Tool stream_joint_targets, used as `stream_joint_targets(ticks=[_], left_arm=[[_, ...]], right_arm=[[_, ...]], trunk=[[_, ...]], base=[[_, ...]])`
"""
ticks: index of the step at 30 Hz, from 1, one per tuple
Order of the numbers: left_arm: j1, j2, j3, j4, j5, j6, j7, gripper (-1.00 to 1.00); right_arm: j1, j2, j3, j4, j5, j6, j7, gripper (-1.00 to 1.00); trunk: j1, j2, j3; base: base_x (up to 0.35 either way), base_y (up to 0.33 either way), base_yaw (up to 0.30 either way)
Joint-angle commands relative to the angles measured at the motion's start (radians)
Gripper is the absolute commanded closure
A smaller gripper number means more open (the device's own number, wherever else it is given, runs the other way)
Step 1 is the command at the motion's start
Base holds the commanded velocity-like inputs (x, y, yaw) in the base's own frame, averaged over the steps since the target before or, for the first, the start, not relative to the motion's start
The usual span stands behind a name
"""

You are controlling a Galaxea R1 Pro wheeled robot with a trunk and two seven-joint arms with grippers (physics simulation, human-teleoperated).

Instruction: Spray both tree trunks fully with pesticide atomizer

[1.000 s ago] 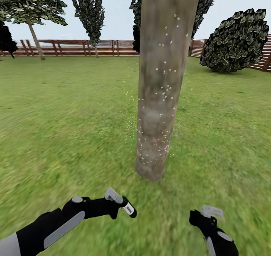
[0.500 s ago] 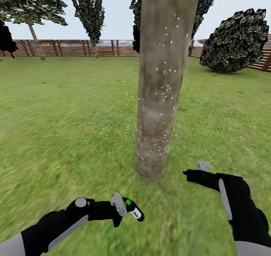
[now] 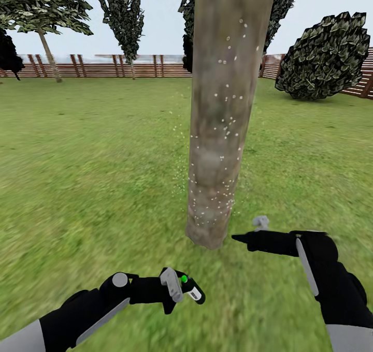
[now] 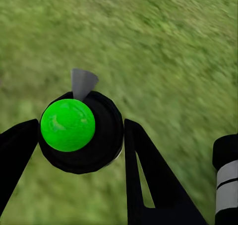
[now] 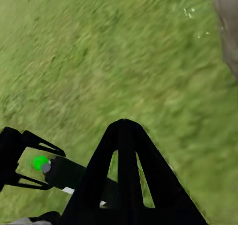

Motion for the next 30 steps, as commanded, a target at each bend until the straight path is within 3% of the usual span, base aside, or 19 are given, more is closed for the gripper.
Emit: stream_joint_targets(ticks=[1, 3, 5, 12, 15, 18, 21, 26, 30], left_arm=[[-0.001, 0.000, -0.001, -0.001, 0.010, 0.009, 0.000, 1.00], [-0.002, 0.000, -0.001, -0.001, 0.009, 0.009, 0.001, 1.00], [-0.001, 0.000, -0.001, 0.000, 0.008, 0.009, 0.001, 1.00], [-0.001, -0.004, -0.001, 0.000, 0.007, 0.011, 0.002, 1.00], [-0.001, -0.005, -0.001, 0.000, 0.007, 0.011, 0.002, 1.00], [-0.001, -0.005, -0.001, 0.000, 0.006, 0.012, 0.002, 1.00], [-0.001, -0.005, -0.001, 0.000, 0.006, 0.012, 0.002, 1.00], [-0.001, -0.005, -0.001, 0.000, 0.007, 0.012, 0.003, 1.00], [-0.001, -0.006, -0.001, 0.000, 0.008, 0.012, 0.003, 1.00]], right_arm=[[-0.001, 0.000, 0.008, 0.000, 0.008, 0.006, 0.031, 1.00], [-0.001, -0.001, 0.045, 0.000, 0.012, 0.006, 0.061, 1.00], [0.000, -0.001, 0.107, 0.000, 0.016, 0.006, 0.082, 1.00], [0.000, -0.004, 0.127, 0.001, 0.019, 0.006, 0.091, 1.00], [0.000, -0.024, 0.133, 0.001, 0.018, 0.006, 0.093, 1.00], [0.000, -0.047, 0.191, 0.001, 0.017, 0.006, 0.106, 1.00], [0.000, -0.054, 0.223, 0.002, 0.015, 0.006, 0.152, 1.00], [0.000, -0.068, 0.229, 0.005, 0.016, -0.005, 0.271, 1.00], [0.000, -0.072, 0.224, 0.007, 0.019, -0.006, 0.289, 1.00]], trunk=[[0.000, 0.000, -0.001], [0.000, 0.000, -0.001], [0.000, 0.000, -0.001], [0.000, 0.000, -0.001], [0.000, 0.000, -0.001], [0.000, 0.000, -0.001], [0.000, 0.000, -0.001], [0.000, 0.000, -0.001], [0.000, 0.000, -0.001]], base=[[0.000, 0.000, 0.000], [0.000, 0.000, 0.000], [0.000, 0.000, 0.000], [0.000, 0.000, 0.000], [0.000, 0.000, 0.000], [0.000, 0.000, 0.000], [0.000, 0.000, 0.000], [0.000, 0.000, 0.000], [0.000, 0.000, 0.000]])
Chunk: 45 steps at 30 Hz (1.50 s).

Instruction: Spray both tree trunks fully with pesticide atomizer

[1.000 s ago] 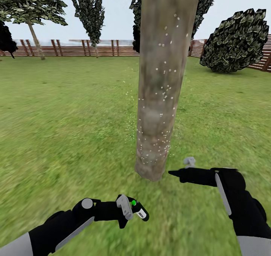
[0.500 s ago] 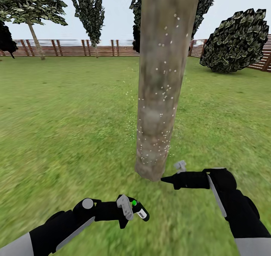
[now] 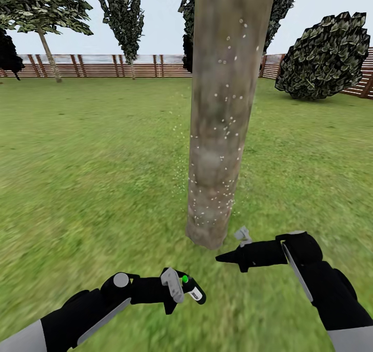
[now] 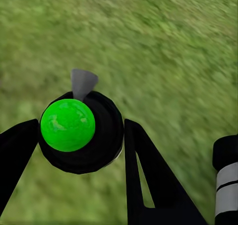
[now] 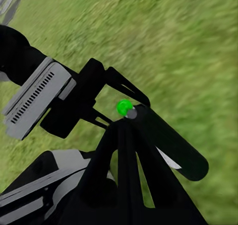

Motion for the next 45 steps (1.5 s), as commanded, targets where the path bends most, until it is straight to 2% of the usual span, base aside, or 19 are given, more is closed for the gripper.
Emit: stream_joint_targets(ticks=[1, 12, 19, 26, 32, 41, 45], left_arm=[[-0.001, 0.001, -0.001, -0.001, 0.011, 0.009, 0.000, 1.00], [-0.001, -0.009, -0.001, -0.004, 0.006, 0.009, 0.000, 1.00], [-0.001, -0.014, -0.001, -0.004, 0.005, 0.010, 0.000, 1.00], [-0.001, -0.019, -0.001, -0.006, 0.005, 0.011, 0.000, 1.00], [-0.001, -0.019, -0.001, -0.004, 0.004, 0.010, 0.000, 1.00], [-0.001, -0.024, -0.001, -0.006, 0.004, 0.011, 0.000, 1.00], [-0.001, -0.024, -0.001, -0.007, 0.004, 0.011, 0.000, 1.00]], right_arm=[[-0.001, 0.000, -0.001, 0.000, 0.007, 0.007, 0.009, 1.00], [-0.001, 0.002, -0.003, 0.006, 0.008, 0.007, -0.007, 1.00], [-0.001, 0.011, 0.013, 0.010, 0.007, 0.009, -0.054, 1.00], [-0.001, 0.013, 0.027, 0.013, 0.005, 0.009, -0.054, 1.00], [-0.001, 0.015, 0.066, 0.014, 0.000, 0.010, -0.050, 1.00], [0.000, 0.016, 0.070, 0.016, 0.001, 0.011, -0.062, 1.00], [0.000, 0.025, 0.070, 0.022, 0.003, 0.011, -0.065, 1.00]], trunk=[[0.000, 0.000, -0.001], [0.000, 0.000, -0.001], [0.000, 0.000, -0.001], [0.000, 0.000, -0.001], [0.000, 0.000, -0.001], [0.000, 0.000, -0.001], [0.000, 0.000, -0.001]], base=[[0.000, 0.000, 0.000], [0.000, 0.000, 0.000], [0.000, 0.000, 0.000], [0.000, 0.000, 0.000], [0.000, 0.000, 0.000], [0.000, 0.000, 0.000], [0.000, 0.000, 0.000]])
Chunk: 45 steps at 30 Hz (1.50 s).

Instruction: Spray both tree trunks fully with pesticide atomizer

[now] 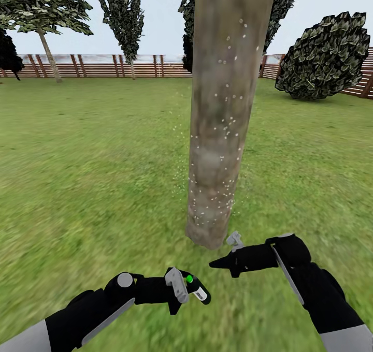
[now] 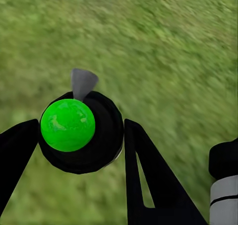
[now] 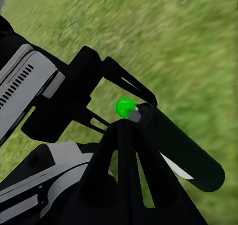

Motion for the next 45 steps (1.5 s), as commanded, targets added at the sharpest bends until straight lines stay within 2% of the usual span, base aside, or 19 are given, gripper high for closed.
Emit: stream_joint_targets(ticks=[1, 5, 8, 28, 32, 35, 45], left_arm=[[-0.001, 0.001, -0.001, -0.001, 0.011, 0.009, 0.000, 1.00], [-0.001, 0.000, -0.001, -0.001, 0.011, 0.009, 0.000, 1.00], [-0.001, 0.000, -0.001, -0.001, 0.011, 0.009, 0.000, 1.00], [-0.001, -0.005, -0.001, 0.002, 0.011, 0.009, 0.000, 1.00], [-0.001, -0.008, -0.001, 0.002, 0.011, 0.009, 0.000, 1.00], [-0.001, -0.013, -0.002, 0.002, 0.011, 0.009, 0.000, 1.00], [-0.001, -0.016, -0.003, 0.003, 0.011, 0.009, 0.001, 1.00]], right_arm=[[-0.001, 0.001, 0.008, 0.001, 0.008, 0.006, 0.007, 1.00], [-0.001, 0.004, 0.039, 0.015, 0.009, 0.006, 0.006, 1.00], [-0.001, 0.005, 0.048, 0.018, 0.009, 0.006, 0.006, 1.00], [0.000, 0.006, 0.048, 0.020, -0.001, 0.004, 0.014, 1.00], [0.000, 0.035, 0.047, 0.037, 0.000, 0.003, 0.015, 1.00], [0.000, 0.046, 0.048, 0.047, 0.001, 0.003, 0.013, 1.00], [0.000, 0.049, 0.048, 0.049, 0.007, 0.003, 0.013, 1.00]], trunk=[[0.000, 0.000, -0.001], [0.000, 0.000, -0.001], [0.000, 0.000, -0.001], [0.000, 0.000, -0.001], [0.000, 0.000, -0.001], [0.000, 0.000, -0.001], [0.000, 0.000, -0.001]], base=[[0.000, 0.000, 0.000], [0.000, 0.000, 0.000], [0.000, 0.000, 0.000], [0.000, 0.000, 0.000], [0.000, 0.000, 0.000], [0.000, 0.000, 0.000], [0.000, 0.000, 0.000]])
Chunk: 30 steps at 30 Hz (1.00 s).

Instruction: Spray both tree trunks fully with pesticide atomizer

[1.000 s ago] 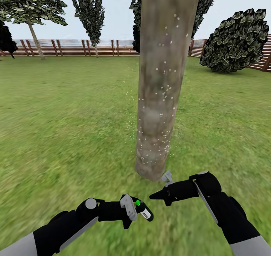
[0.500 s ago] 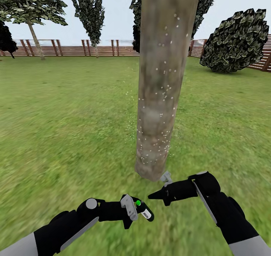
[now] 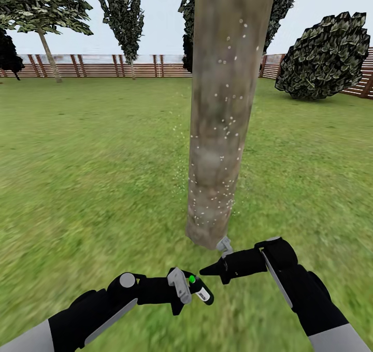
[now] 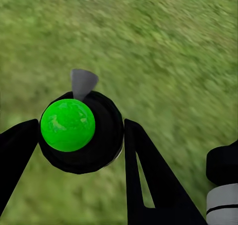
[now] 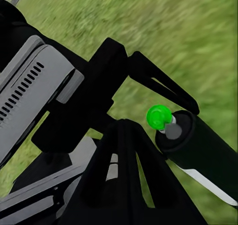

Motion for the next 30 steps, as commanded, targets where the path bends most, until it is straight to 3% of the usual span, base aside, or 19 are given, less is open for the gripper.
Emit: stream_joint_targets(ticks=[1, 8, 13, 24, 30], left_arm=[[-0.002, 0.001, -0.001, -0.001, 0.011, 0.009, 0.000, 1.00], [-0.002, 0.000, -0.001, -0.001, 0.011, 0.009, 0.000, 1.00], [-0.002, 0.000, -0.001, -0.001, 0.011, 0.009, 0.000, 1.00], [-0.002, -0.001, -0.002, -0.003, 0.011, 0.009, 0.000, 1.00], [-0.002, -0.001, -0.002, -0.006, 0.011, 0.009, 0.000, 1.00]], right_arm=[[-0.001, 0.000, 0.000, -0.001, 0.008, 0.006, 0.007, 1.00], [-0.001, 0.002, 0.002, 0.001, 0.010, 0.007, 0.002, 1.00], [-0.001, 0.012, 0.002, 0.002, 0.007, 0.008, -0.051, 1.00], [-0.001, 0.015, 0.003, 0.015, 0.008, 0.008, -0.062, 1.00], [-0.001, 0.038, 0.002, 0.031, 0.010, 0.008, -0.086, 1.00]], trunk=[[0.000, 0.000, -0.001], [0.000, 0.000, -0.001], [0.000, 0.000, -0.001], [0.000, 0.000, -0.001], [0.000, 0.000, -0.001]], base=[[0.000, 0.000, 0.000], [0.000, 0.000, 0.000], [0.000, 0.000, 0.000], [0.000, 0.000, 0.000], [0.000, 0.000, 0.000]])
